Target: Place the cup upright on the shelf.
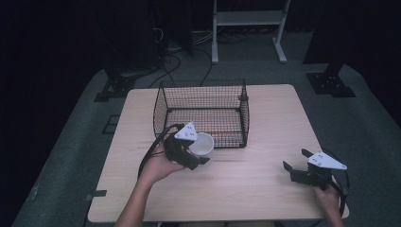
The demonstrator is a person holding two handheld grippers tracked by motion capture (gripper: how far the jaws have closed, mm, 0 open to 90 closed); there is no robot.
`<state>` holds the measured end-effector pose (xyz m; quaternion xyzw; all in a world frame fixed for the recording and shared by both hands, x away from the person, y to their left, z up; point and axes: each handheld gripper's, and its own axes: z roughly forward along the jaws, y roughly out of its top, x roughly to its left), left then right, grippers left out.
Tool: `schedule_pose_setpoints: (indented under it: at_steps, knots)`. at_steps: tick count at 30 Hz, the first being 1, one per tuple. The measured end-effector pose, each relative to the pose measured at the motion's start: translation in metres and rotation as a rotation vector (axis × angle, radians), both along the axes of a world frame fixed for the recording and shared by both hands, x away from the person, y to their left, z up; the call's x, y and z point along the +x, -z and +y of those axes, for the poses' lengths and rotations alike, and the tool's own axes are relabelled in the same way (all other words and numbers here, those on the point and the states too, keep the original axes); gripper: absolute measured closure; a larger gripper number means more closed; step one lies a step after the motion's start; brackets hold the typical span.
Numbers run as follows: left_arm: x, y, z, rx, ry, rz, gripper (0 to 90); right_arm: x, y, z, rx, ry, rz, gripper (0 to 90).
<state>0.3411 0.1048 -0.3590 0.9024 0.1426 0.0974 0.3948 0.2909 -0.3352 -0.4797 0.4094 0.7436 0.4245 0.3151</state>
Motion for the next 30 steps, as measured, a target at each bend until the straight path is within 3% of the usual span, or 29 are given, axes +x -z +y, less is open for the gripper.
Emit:
schedule_pose_setpoints:
  at_steps: [30]
  knots:
    - [0.059, -0.044, -0.006, 0.007, 0.016, 0.008, 20.9, 0.0, 0.0, -0.001, 0.011, 0.001, 0.002, 13.1]
